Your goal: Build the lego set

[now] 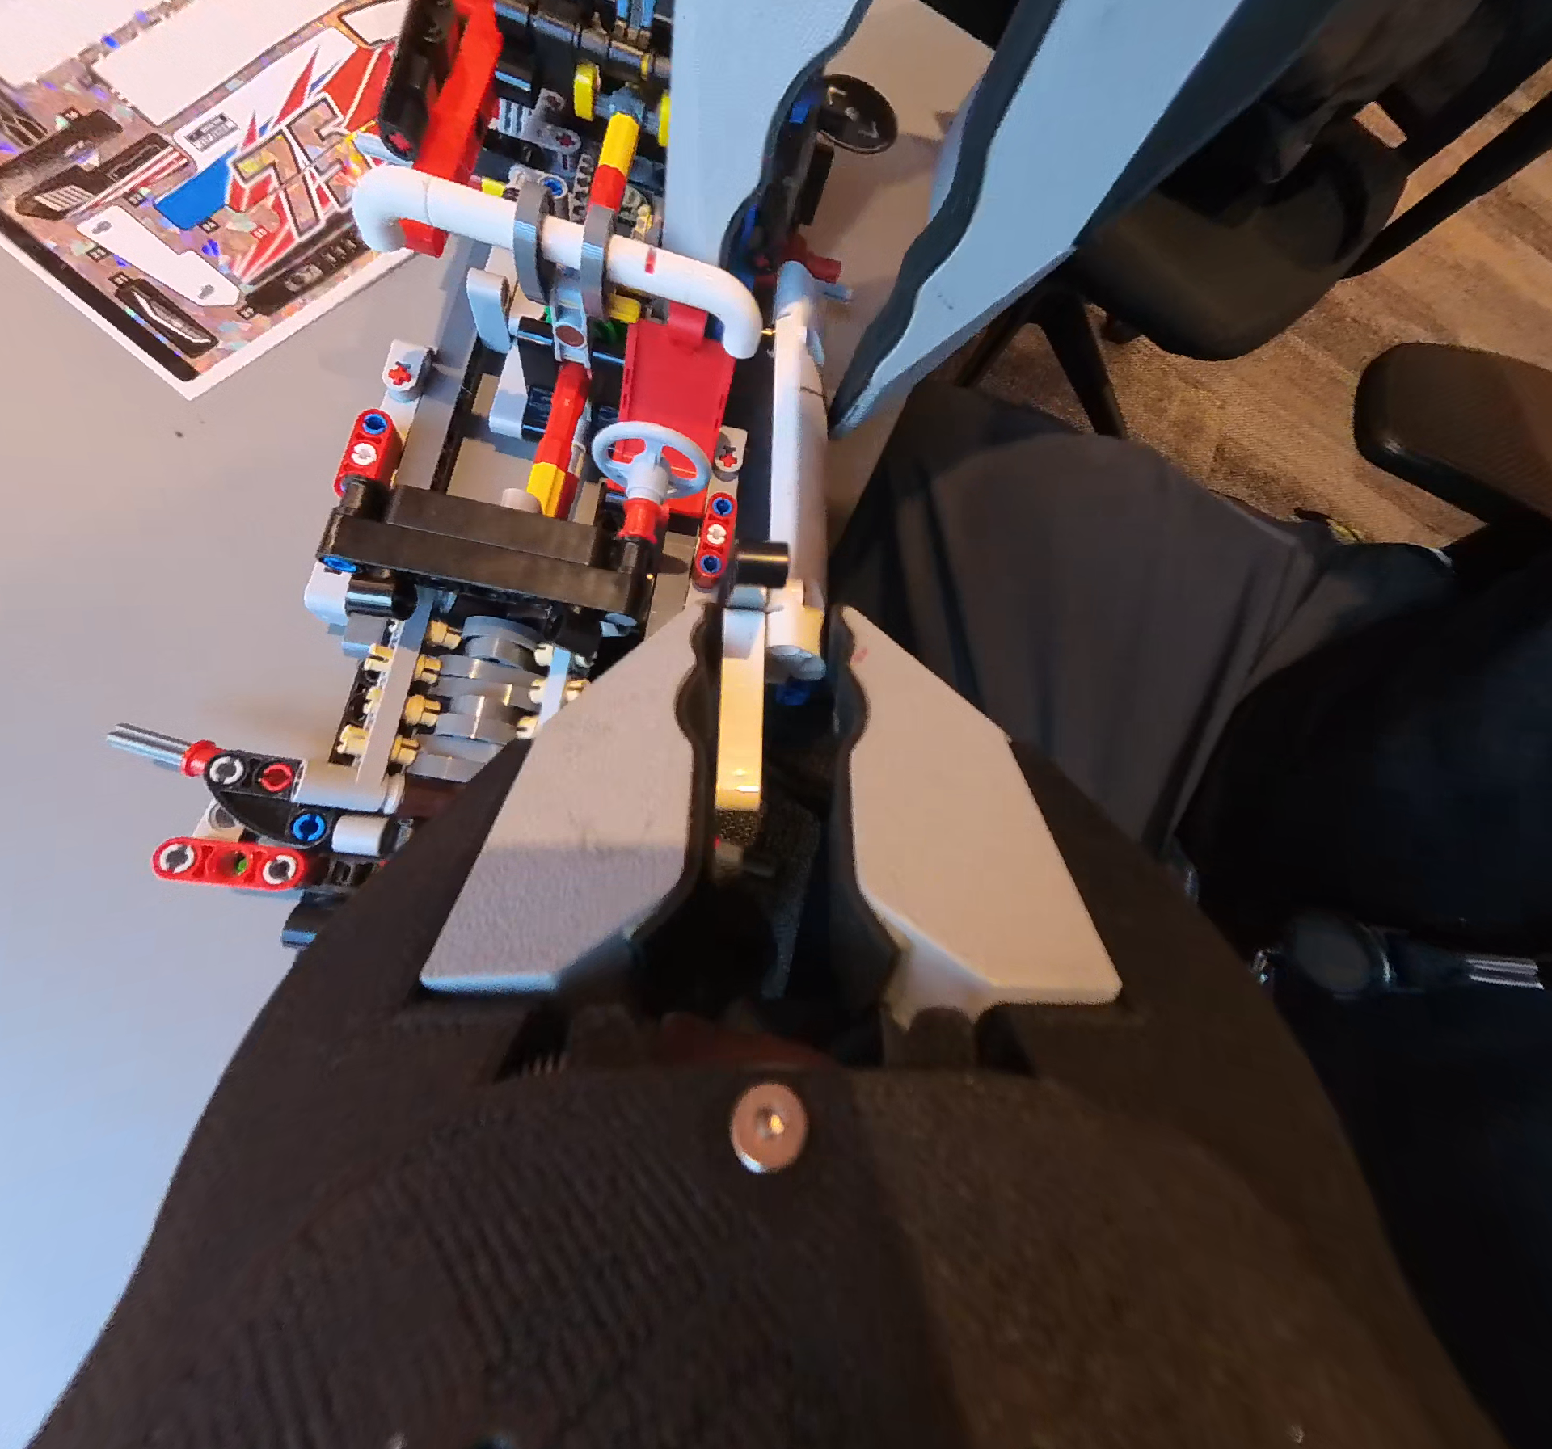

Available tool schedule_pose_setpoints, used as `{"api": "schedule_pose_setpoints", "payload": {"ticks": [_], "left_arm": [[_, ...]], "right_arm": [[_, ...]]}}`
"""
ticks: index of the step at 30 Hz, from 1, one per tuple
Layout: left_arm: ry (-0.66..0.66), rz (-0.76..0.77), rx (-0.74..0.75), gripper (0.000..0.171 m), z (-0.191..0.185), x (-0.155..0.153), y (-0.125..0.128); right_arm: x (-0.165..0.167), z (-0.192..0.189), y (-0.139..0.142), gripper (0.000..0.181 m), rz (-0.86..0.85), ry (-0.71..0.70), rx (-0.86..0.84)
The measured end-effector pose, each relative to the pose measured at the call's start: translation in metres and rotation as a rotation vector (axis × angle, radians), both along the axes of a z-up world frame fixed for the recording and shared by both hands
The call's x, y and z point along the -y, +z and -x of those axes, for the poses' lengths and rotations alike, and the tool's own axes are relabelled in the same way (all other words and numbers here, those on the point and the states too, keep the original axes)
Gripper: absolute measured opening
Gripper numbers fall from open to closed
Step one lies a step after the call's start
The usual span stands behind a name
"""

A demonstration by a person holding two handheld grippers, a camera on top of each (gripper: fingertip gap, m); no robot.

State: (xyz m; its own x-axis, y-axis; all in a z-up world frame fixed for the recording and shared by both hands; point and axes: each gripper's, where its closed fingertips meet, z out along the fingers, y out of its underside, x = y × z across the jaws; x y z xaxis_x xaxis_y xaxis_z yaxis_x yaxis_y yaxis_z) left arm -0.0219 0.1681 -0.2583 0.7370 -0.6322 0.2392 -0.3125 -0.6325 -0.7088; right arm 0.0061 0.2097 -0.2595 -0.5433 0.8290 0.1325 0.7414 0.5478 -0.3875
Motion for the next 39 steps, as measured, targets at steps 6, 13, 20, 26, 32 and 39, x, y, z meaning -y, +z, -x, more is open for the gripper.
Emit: {"api": "schedule_pose_setpoints", "payload": {"ticks": [6,13,20,26,32,39], "left_arm": [[-0.023,0.007,-0.009,0.023,0.0,-0.001,-0.001],[-0.031,0.0,-0.055,0.023,0.007,-0.006,-0.001],[-0.006,0.008,-0.068,0.022,0.012,-0.011,-0.003],[0.014,-0.011,-0.074,0.024,0.016,-0.014,-0.003],[0.036,-0.039,-0.096,0.025,0.02,-0.013,-0.004],[0.049,-0.1,-0.141,0.055,0.022,-0.001,0.005]], "right_arm": [[0.001,0.002,-0.001,0.038,0.077,-0.031,-0.004],[-0.001,0.005,-0.001,0.036,0.043,-0.004,-0.067],[0.001,0.007,0.001,0.026,0.068,-0.005,-0.08],[-0.001,0.01,0.002,0.025,0.061,-0.013,-0.088],[-0.004,0.018,0.005,0.046,0.017,-0.091,-0.136],[0.006,0.013,0.043,0.055,-0.073,-0.132,-0.455]]}}
